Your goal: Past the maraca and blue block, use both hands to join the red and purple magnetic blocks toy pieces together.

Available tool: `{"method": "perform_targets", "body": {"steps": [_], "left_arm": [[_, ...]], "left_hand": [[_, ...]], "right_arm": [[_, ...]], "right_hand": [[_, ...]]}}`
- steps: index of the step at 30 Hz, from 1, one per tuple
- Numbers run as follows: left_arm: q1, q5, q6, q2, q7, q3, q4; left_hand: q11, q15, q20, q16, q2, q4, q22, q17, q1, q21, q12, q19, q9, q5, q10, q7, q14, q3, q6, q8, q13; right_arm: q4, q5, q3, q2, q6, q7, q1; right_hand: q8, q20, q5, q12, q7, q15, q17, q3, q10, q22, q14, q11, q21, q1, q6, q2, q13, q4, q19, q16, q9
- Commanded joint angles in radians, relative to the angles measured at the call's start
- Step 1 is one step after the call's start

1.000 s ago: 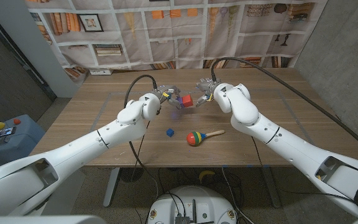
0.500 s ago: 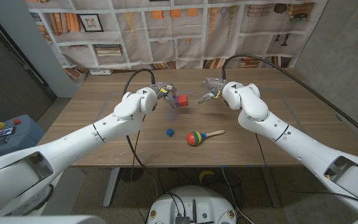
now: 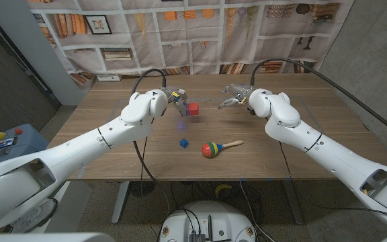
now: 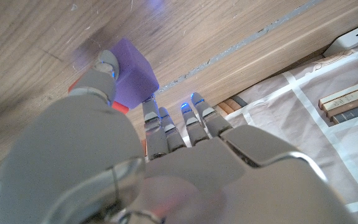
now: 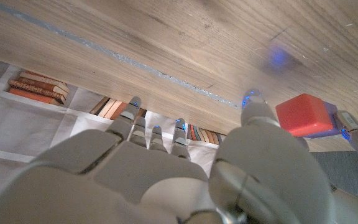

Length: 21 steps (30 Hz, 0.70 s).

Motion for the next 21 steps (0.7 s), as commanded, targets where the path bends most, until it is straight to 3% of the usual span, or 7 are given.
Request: {"method": "perform_targets", "body": {"steps": [1, 11, 21], "left_arm": [[-0.043, 0.051, -0.024, 0.011, -0.141, -0.002, 0.002], [-0.088, 0.104, -0.073, 0.010, -0.276, 0.015, 0.024], [-0.103, 0.208, -0.115, -0.011, -0.385, 0.038, 0.051]], "left_hand": [[-0.002, -0.041, 0.001, 0.001, 0.019, 0.004, 0.004, 0.000, 0.009, 0.002, -0.001, -0.004, 0.004, 0.008, -0.006, -0.068, -0.007, -0.002, 0.126, 0.008, 0.004], [-0.001, -0.041, 0.001, 0.001, 0.020, 0.005, 0.005, 0.001, 0.009, 0.002, -0.002, -0.007, 0.004, 0.008, -0.014, -0.070, -0.010, -0.004, 0.121, 0.006, 0.004], [0.000, -0.041, 0.001, 0.001, 0.020, 0.006, 0.005, 0.001, 0.007, 0.002, -0.001, -0.008, 0.004, 0.009, -0.017, -0.074, -0.013, -0.006, 0.110, 0.002, 0.004]], "right_arm": [[0.008, 0.237, 0.052, -0.039, -0.013, -0.150, -0.023], [0.015, 0.419, 0.087, -0.075, 0.013, -0.254, -0.044], [0.015, 0.526, 0.096, -0.109, 0.030, -0.345, -0.062]], "right_hand": [[0.002, -0.003, 0.006, 0.013, -0.002, -0.001, 0.006, 0.004, 0.023, 0.004, 0.015, -0.002, 0.008, -0.009, 0.022, 0.012, 0.005, 0.006, 0.012, 0.006, 0.000], [0.002, -0.010, 0.003, 0.020, -0.005, -0.006, 0.006, 0.003, 0.041, 0.003, 0.025, -0.005, 0.009, -0.017, 0.037, 0.019, 0.004, 0.006, 0.020, 0.010, -0.003], [0.001, -0.010, 0.000, 0.023, -0.007, -0.008, 0.006, 0.003, 0.049, 0.003, 0.029, -0.006, 0.008, -0.023, 0.049, 0.026, 0.004, 0.006, 0.022, 0.011, -0.006]]}}
